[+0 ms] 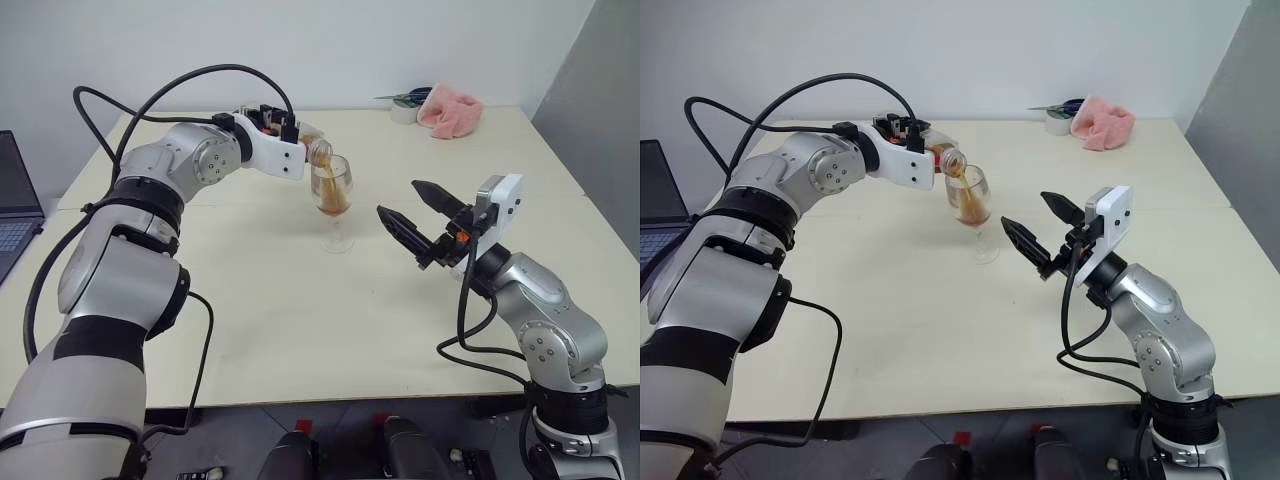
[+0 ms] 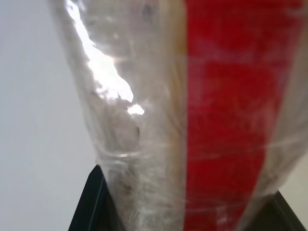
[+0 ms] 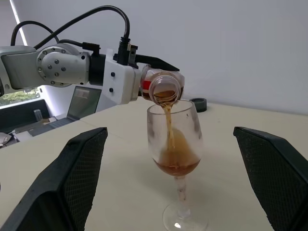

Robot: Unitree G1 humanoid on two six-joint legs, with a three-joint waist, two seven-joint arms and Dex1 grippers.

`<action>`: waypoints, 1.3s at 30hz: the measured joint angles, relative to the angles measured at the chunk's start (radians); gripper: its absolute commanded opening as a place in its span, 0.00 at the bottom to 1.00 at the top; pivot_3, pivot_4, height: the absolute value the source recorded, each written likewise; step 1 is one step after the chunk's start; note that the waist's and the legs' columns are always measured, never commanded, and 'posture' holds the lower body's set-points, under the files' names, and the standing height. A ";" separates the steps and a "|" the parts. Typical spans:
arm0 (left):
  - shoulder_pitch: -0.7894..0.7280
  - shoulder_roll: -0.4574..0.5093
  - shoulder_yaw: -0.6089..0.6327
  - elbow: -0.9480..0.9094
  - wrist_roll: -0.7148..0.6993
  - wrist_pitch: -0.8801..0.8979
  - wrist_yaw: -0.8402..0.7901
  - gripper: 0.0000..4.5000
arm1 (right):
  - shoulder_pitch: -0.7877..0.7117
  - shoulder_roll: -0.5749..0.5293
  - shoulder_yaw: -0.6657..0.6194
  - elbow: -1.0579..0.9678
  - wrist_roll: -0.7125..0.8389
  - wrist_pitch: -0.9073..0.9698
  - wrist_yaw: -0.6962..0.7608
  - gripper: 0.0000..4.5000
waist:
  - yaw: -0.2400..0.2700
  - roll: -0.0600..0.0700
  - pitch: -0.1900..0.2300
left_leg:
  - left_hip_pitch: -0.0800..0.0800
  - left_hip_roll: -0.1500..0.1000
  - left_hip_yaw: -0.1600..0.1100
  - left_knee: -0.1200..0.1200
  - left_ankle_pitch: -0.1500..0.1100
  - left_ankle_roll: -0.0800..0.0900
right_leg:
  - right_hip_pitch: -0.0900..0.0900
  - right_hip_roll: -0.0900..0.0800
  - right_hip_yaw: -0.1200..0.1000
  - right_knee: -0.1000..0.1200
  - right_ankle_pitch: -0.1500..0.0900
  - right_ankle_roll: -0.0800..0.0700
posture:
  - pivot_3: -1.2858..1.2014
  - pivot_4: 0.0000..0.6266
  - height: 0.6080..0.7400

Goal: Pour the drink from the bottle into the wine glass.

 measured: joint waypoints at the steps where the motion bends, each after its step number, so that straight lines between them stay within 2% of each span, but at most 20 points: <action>1: -0.001 0.000 0.000 0.003 0.001 0.000 0.004 0.37 | 0.000 0.000 0.000 0.000 0.000 0.000 0.000 1.00 | 0.000 0.000 0.000 | 0.000 0.000 0.000 0.000 0.000 0.000 | 0.000 0.000 0.000 0.000 0.000 0.000 | 0.52 0.24 1.00; 39: -0.023 -0.006 -0.002 0.016 0.006 -0.001 0.007 0.37 | 0.000 -0.001 0.000 0.000 0.000 0.000 0.002 1.00 | 0.000 0.000 0.000 | 0.000 0.000 0.001 0.000 0.000 0.000 | -0.001 0.000 0.001 0.001 0.000 0.000 | 0.52 0.24 1.00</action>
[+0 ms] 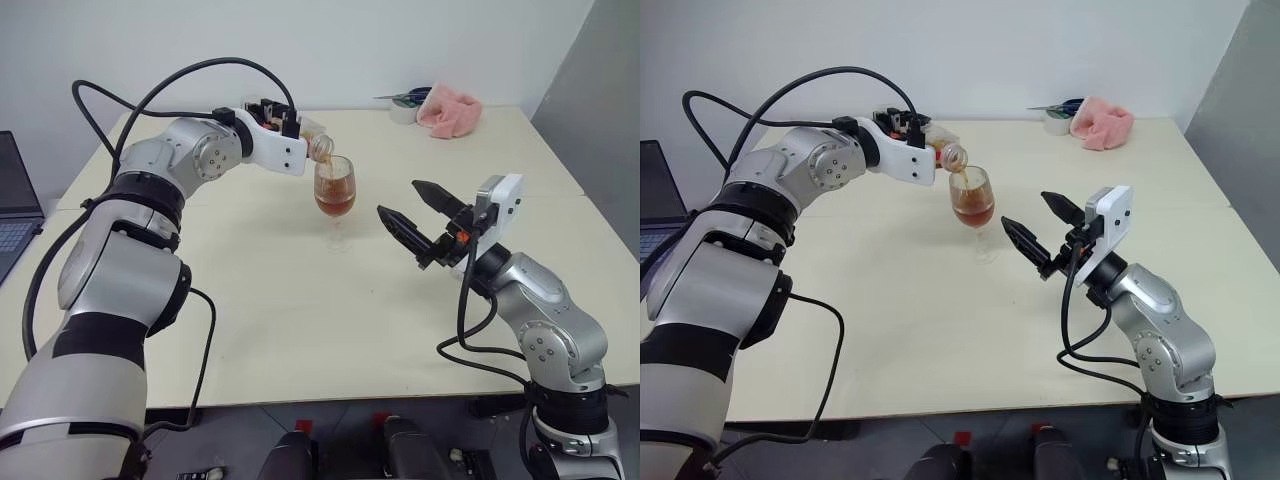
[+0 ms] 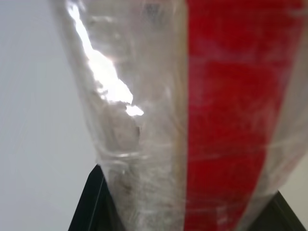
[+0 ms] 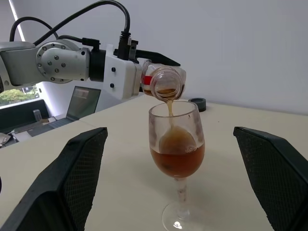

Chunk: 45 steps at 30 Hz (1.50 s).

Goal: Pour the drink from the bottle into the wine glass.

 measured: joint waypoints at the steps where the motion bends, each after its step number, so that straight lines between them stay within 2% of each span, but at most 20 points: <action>1: 0.000 0.000 0.000 0.000 0.000 0.000 0.000 0.37 | 0.000 0.000 0.000 0.000 0.000 0.000 0.000 1.00 | 0.000 0.000 0.000 | 0.000 0.000 0.000 0.000 0.000 0.000 | 0.000 0.000 0.000 0.000 0.000 0.000 | 0.52 0.24 1.00; 19: 0.000 -0.027 0.045 0.000 -0.095 0.021 -0.080 0.37 | 0.000 -0.001 0.001 0.000 0.000 0.000 0.002 1.00 | 0.000 0.000 0.000 | 0.000 0.000 0.000 0.001 0.000 0.000 | 0.000 0.000 0.000 0.001 0.000 0.000 | 0.52 0.24 1.00; 32: 0.059 -0.092 0.226 -0.073 -0.335 0.114 -0.270 0.37 | 0.000 0.000 0.017 0.000 0.000 0.000 0.003 1.00 | -0.001 0.000 0.000 | 0.000 0.000 0.000 0.002 0.000 0.000 | 0.000 0.000 0.000 0.001 0.000 0.000 | 0.52 0.24 1.00; 36: 0.123 -0.112 0.290 -0.146 -0.428 0.198 -0.319 0.37 | 0.000 -0.008 0.030 0.000 0.000 0.000 0.021 1.00 | -0.003 0.000 0.000 | 0.000 0.001 0.000 0.002 0.000 0.000 | 0.000 0.000 0.000 0.001 0.000 0.000 | 0.52 0.24 1.00; 40: 0.214 -0.126 0.389 -0.280 -0.539 0.359 -0.337 0.37 | 0.004 -0.047 0.046 0.000 0.000 0.001 0.063 1.00 | -0.003 0.000 0.000 | -0.001 0.001 0.000 0.004 0.000 0.000 | 0.000 0.000 0.000 0.002 0.000 0.000 | 0.52 0.24 1.00; 45: 0.422 -0.149 0.543 -0.547 -0.682 0.684 -0.281 0.37 | 0.054 -0.114 0.108 -0.019 -0.011 -0.011 0.170 1.00 | -0.009 0.000 -0.001 | -0.001 0.002 -0.002 0.006 0.000 0.000 | 0.000 -0.001 0.000 0.002 0.000 0.000 | 0.52 0.24 1.00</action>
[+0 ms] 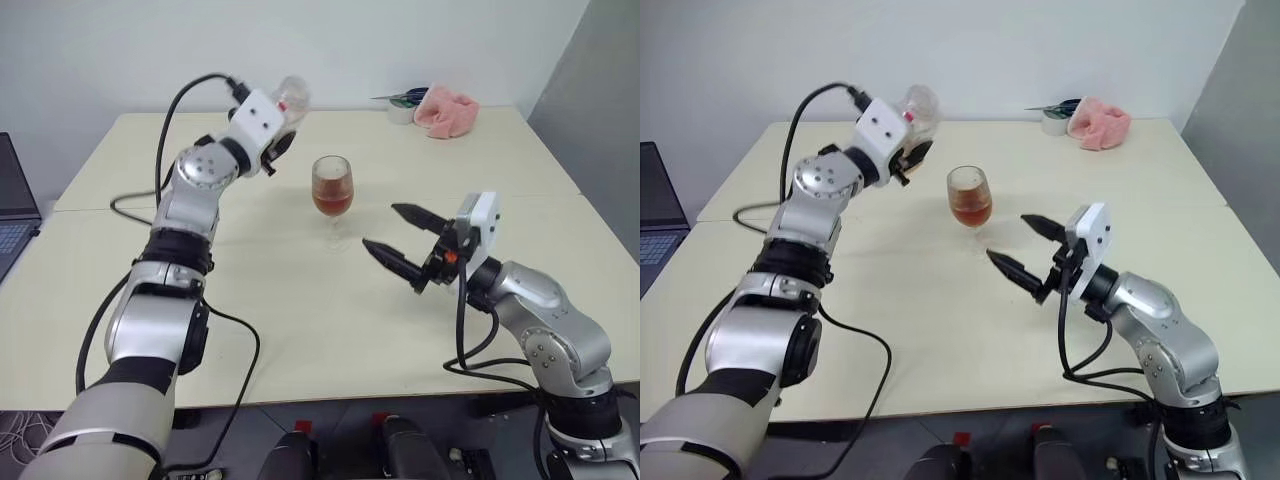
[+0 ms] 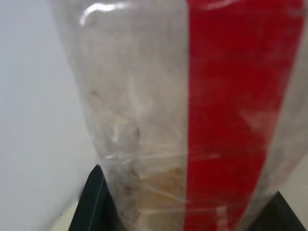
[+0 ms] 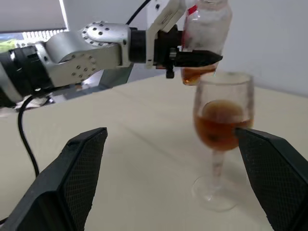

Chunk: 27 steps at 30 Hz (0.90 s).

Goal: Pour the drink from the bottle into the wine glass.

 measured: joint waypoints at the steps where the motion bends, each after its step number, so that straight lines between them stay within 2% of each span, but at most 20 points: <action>1: 0.026 -0.003 0.016 -0.031 -0.016 0.047 0.012 0.37 | 0.009 -0.002 0.009 0.000 -0.005 -0.007 0.012 1.00 | 0.000 0.000 0.000 | -0.001 0.000 -0.001 0.002 0.000 0.000 | 0.000 0.000 -0.001 0.000 0.000 0.000 | 0.52 0.24 1.00; 7: 0.171 -0.041 0.160 -0.255 -0.152 0.294 0.101 0.37 | 0.024 0.002 0.033 0.012 -0.028 -0.037 0.070 1.00 | 0.006 -0.001 -0.001 | -0.001 0.000 -0.002 0.004 0.000 0.000 | 0.002 -0.001 -0.002 0.000 0.000 0.000 | 0.52 0.24 1.00; 11: 0.259 -0.050 0.223 -0.311 -0.215 0.338 0.130 0.37 | 0.023 0.007 0.034 0.032 -0.029 -0.039 0.083 1.00 | 0.009 -0.001 -0.001 | 0.000 0.000 -0.002 0.004 0.000 0.000 | 0.003 -0.001 -0.001 0.000 0.000 0.000 | 0.52 0.24 1.00; 19: 0.387 -0.067 0.272 -0.303 -0.264 0.300 0.153 0.37 | 0.021 0.021 0.033 0.034 -0.029 -0.039 0.084 1.00 | 0.013 -0.002 -0.001 | 0.001 0.000 -0.003 0.004 0.000 -0.001 | 0.005 -0.002 -0.002 -0.001 0.000 0.000 | 0.52 0.24 1.00; 27: 0.396 -0.067 0.266 -0.191 -0.260 0.173 0.150 0.37 | 0.020 0.023 0.033 0.037 -0.032 -0.039 0.079 1.00 | 0.013 -0.002 -0.001 | 0.001 0.000 -0.003 0.004 0.000 -0.001 | 0.005 -0.002 -0.002 -0.001 0.000 0.000 | 0.52 0.24 1.00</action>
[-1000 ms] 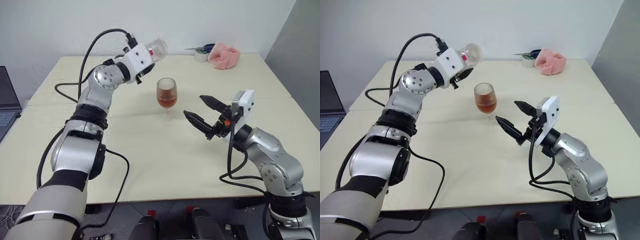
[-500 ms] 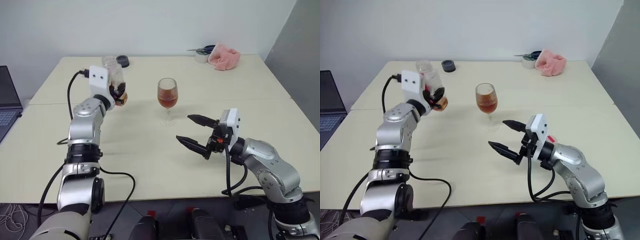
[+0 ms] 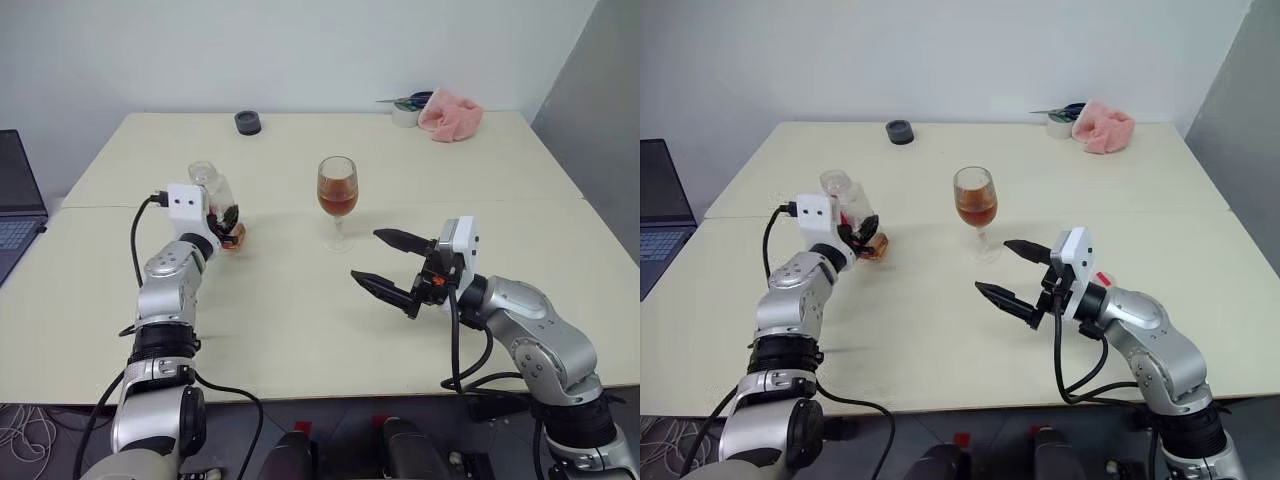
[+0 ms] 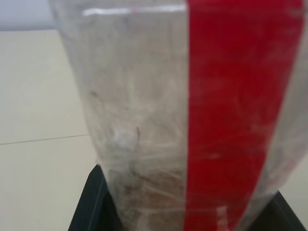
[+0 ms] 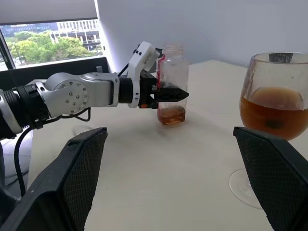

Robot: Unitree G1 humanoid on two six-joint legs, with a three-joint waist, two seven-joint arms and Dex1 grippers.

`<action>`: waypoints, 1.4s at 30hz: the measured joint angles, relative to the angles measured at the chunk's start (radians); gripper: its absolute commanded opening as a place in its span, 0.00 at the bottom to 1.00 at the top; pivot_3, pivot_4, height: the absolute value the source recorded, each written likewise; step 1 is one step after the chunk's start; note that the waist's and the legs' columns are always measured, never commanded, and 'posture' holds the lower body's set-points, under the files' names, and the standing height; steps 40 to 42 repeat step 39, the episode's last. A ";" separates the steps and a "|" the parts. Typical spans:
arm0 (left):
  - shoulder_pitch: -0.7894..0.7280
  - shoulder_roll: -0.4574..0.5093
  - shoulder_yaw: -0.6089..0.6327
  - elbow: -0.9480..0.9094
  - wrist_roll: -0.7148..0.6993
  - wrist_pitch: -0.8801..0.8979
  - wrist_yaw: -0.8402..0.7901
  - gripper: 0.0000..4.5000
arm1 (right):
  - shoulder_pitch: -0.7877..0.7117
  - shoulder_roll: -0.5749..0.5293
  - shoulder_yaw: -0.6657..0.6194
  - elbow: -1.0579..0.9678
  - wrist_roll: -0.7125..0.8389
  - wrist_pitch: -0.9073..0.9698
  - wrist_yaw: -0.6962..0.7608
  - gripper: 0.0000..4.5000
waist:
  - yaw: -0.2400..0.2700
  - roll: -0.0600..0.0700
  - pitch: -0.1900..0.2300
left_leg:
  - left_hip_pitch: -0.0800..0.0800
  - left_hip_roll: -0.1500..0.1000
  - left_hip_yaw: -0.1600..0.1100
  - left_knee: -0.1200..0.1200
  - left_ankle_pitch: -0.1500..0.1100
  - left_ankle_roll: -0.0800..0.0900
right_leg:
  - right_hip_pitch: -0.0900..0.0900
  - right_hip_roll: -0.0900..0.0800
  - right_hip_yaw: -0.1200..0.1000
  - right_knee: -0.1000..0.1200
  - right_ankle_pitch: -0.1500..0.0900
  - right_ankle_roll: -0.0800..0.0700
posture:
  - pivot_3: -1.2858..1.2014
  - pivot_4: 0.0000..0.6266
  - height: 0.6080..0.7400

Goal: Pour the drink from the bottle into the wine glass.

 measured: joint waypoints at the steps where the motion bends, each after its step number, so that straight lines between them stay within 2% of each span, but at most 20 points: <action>1: 0.000 0.000 -0.003 0.013 0.001 -0.016 -0.002 0.37 | -0.001 0.001 0.000 0.003 0.000 0.000 -0.002 1.00 | 0.000 0.000 0.000 | 0.000 0.000 0.000 0.000 0.000 0.000 | 0.000 0.000 0.000 0.000 0.000 0.000 | 0.52 0.24 1.00; 12: 0.000 0.001 -0.019 0.080 0.000 -0.107 -0.023 0.37 | -0.005 0.002 -0.001 0.008 -0.007 0.000 -0.011 1.00 | 0.000 0.000 0.000 | 0.000 0.000 0.000 0.000 0.000 0.000 | 0.000 0.000 0.000 0.000 0.000 0.000 | 0.52 0.24 1.00; 19: 0.000 0.001 -0.019 0.083 -0.008 -0.109 -0.027 0.88 | -0.005 0.002 -0.001 0.008 -0.007 0.000 -0.011 1.00 | 0.000 0.000 0.000 | 0.000 0.000 0.000 0.000 0.000 0.000 | 0.000 0.000 0.000 0.000 0.000 0.000 | 0.52 0.24 1.00; 21: 0.000 0.001 -0.019 0.083 -0.009 -0.108 -0.031 0.99 | -0.005 0.003 -0.001 0.008 -0.007 0.000 -0.011 1.00 | 0.000 0.000 0.000 | 0.000 0.000 0.000 0.000 0.000 0.000 | 0.000 0.000 0.000 0.000 0.000 0.000 | 0.52 0.24 1.00; 26: 0.026 0.012 -0.023 0.061 -0.005 -0.075 -0.032 0.99 | -0.005 0.004 -0.001 0.009 -0.018 0.000 -0.011 1.00 | -0.001 0.000 0.000 | 0.000 0.000 0.000 -0.001 0.000 0.000 | 0.000 0.000 0.000 0.000 0.000 0.000 | 0.52 0.24 1.00; 33: 0.138 0.013 -0.041 -0.075 -0.004 0.021 -0.026 0.99 | 0.044 0.004 -0.001 0.009 -0.046 0.001 -0.026 1.00 | 0.000 0.000 0.000 | 0.000 0.000 -0.002 -0.001 0.000 0.000 | 0.001 0.000 0.001 -0.001 0.000 0.000 | 0.52 0.24 1.00; 39: 0.281 0.004 -0.038 -0.324 -0.024 0.130 -0.006 0.99 | 0.109 0.037 -0.006 0.003 -0.184 0.018 -0.232 1.00 | 0.000 0.000 0.000 | 0.001 0.000 -0.002 -0.001 0.000 0.000 | 0.001 -0.001 0.002 -0.001 0.000 0.000 | 0.52 0.24 1.00; 42: 0.281 0.004 -0.038 -0.324 -0.024 0.130 -0.006 0.99 | 0.109 0.037 -0.006 0.003 -0.184 0.018 -0.232 1.00 | 0.000 0.000 0.000 | 0.001 0.000 -0.002 -0.001 0.000 0.000 | 0.001 -0.001 0.002 -0.001 0.000 0.000 | 0.52 0.24 1.00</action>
